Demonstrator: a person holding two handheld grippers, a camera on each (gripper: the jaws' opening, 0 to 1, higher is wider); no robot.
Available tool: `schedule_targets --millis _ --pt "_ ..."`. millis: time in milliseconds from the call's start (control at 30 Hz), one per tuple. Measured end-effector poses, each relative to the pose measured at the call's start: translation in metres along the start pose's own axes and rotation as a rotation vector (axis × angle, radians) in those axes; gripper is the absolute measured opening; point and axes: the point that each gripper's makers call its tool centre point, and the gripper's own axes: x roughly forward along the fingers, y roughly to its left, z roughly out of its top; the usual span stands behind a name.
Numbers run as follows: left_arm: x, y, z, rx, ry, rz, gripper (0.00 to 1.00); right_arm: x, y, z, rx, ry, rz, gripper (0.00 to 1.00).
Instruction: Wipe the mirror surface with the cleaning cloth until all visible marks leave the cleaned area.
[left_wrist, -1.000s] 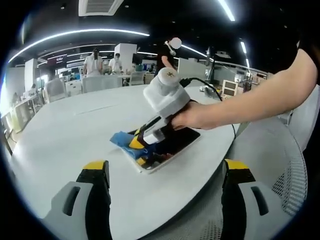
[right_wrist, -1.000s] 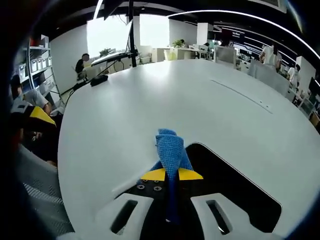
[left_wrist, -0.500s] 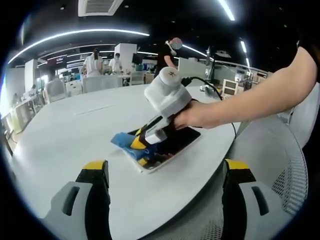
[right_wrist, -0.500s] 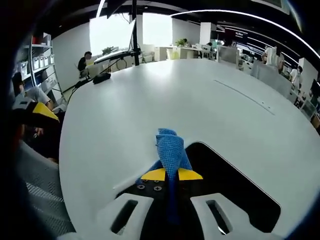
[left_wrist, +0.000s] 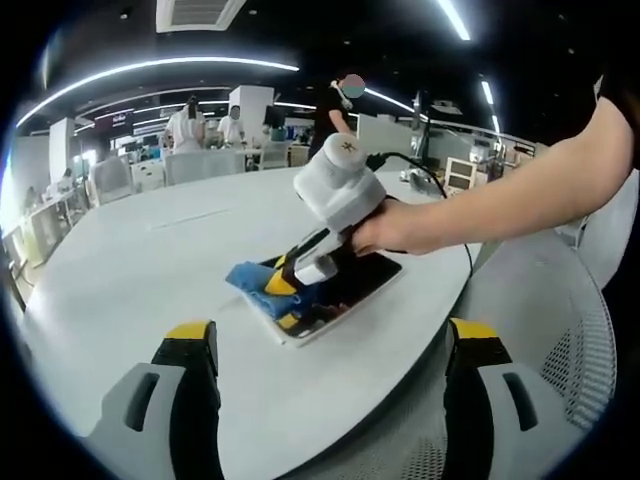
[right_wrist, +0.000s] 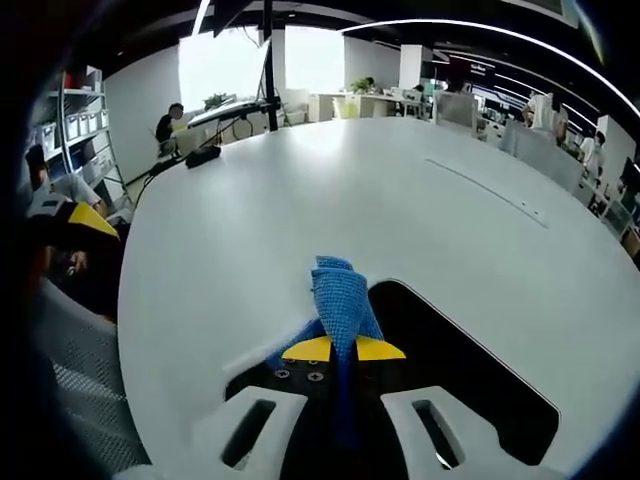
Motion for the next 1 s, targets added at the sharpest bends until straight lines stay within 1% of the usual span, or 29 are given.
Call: schedule_targets --millis 167,267,433,1000 --pt "0.000 -0.001 0.000 0.002 0.000 -0.004 0.92 -0.007 -0.005 -0.006 0.024 -0.003 -0.007 0.00" --pt "0.000 -0.001 0.000 0.001 0.000 -0.003 0.92 -0.011 -0.012 -0.010 0.033 -0.001 -0.015 0.00" --pt "0.001 -0.001 -0.001 0.003 0.003 -0.007 0.92 -0.018 -0.021 -0.018 0.009 0.012 -0.039 0.00" --pt "0.001 -0.001 -0.001 0.005 0.009 -0.005 0.91 -0.032 -0.046 -0.032 0.036 0.014 -0.071 0.00"
